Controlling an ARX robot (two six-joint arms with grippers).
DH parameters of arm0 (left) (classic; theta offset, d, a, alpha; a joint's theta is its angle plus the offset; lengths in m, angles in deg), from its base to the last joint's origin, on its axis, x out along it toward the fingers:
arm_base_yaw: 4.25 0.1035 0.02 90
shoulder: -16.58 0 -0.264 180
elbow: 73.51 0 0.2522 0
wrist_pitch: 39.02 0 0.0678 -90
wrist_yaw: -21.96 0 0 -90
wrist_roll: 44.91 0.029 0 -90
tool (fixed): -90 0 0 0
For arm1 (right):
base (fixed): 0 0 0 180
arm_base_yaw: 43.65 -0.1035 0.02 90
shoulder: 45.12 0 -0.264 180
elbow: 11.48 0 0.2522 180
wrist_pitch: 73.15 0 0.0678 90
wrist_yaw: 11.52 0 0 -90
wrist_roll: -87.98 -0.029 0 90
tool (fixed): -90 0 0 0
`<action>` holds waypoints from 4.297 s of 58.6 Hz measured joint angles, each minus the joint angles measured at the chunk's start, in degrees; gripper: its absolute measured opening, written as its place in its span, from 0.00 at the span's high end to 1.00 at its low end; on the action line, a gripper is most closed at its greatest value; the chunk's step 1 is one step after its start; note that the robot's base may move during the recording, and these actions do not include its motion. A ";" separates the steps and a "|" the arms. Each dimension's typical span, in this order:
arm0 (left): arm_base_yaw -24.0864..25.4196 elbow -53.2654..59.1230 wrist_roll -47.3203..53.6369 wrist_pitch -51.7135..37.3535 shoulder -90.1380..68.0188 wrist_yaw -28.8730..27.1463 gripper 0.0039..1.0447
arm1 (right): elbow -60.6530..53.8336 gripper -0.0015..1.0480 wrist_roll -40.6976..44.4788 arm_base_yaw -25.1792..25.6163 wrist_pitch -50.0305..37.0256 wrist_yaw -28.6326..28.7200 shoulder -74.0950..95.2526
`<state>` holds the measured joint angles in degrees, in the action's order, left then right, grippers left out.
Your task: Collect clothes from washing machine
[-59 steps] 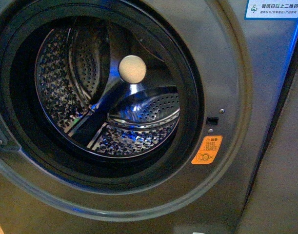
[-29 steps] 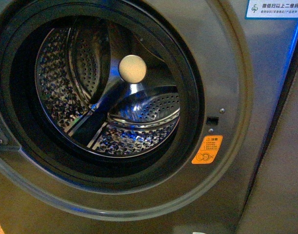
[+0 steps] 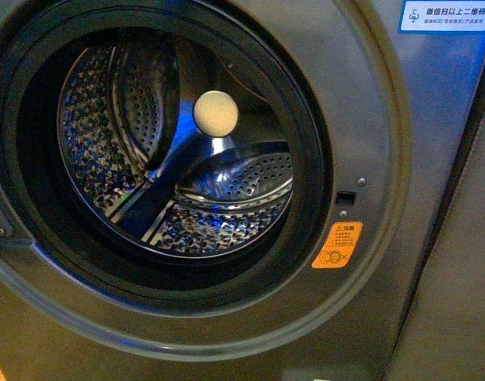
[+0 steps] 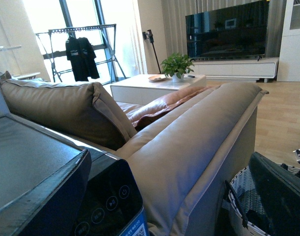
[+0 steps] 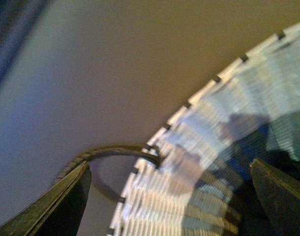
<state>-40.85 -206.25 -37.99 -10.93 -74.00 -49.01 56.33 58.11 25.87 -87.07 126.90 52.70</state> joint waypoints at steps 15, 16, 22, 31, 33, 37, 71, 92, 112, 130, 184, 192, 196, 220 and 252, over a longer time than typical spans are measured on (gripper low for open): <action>0.00 -0.02 0.00 0.00 0.00 0.00 0.06 | -11.30 0.07 -7.89 -10.93 -20.65 -0.57 -25.33; 0.00 -0.02 0.00 0.00 0.00 0.00 0.06 | -11.98 0.07 -7.93 -12.13 -20.70 -0.87 -26.75; 0.00 -0.02 0.00 0.00 0.00 0.00 0.06 | -15.02 0.07 -7.82 -18.29 -20.04 -3.61 -33.46; 0.00 -0.04 0.00 0.00 0.00 0.00 0.06 | -21.59 0.07 -3.48 -29.73 -17.05 -9.66 -45.37; 0.00 -0.04 0.00 0.00 0.00 0.00 0.06 | -23.91 0.07 -1.38 -32.89 -16.52 -11.41 -48.54; 0.00 -0.04 -0.02 0.00 0.00 0.00 0.06 | -28.83 0.07 2.43 -38.93 -15.93 -15.54 -54.23; -1.79 -6.38 -2.43 8.76 -2.08 -18.34 0.06 | -48.52 0.87 29.44 -68.85 11.30 -47.89 -75.73; 8.72 -4.55 -3.74 12.33 5.29 -42.77 0.06 | -51.34 0.98 29.70 -69.31 14.86 -48.37 -82.27; 14.99 18.78 -6.78 11.93 21.68 -39.71 0.21 | -53.79 0.98 29.70 -69.33 16.92 -48.33 -87.21; 23.52 65.02 -6.82 -8.57 46.62 -31.50 0.70 | -53.75 0.98 29.70 -69.33 27.58 -48.35 -97.50; 36.44 110.95 -6.97 -24.28 72.08 -19.02 0.97 | -53.75 0.98 29.70 -69.33 27.65 -48.37 -97.57; 36.46 112.85 -6.99 -24.24 74.36 -19.04 0.97 | -53.75 0.98 29.70 -69.33 27.65 -48.35 -97.57; 36.46 113.61 -6.97 -24.13 75.41 -19.02 0.97 | -53.75 0.98 29.73 -69.33 27.65 -48.37 -97.57; 36.46 116.61 -6.99 -14.49 88.04 -19.02 0.97 | -53.75 0.98 29.70 -69.33 27.65 -48.35 -97.57; 36.46 117.92 -7.02 -14.27 90.27 -19.04 0.51 | -53.75 0.53 29.81 -69.33 27.69 -48.35 -97.57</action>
<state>-4.39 -88.33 -45.01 -25.20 16.26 -68.05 2.58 87.93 -43.46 -59.37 78.56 -44.87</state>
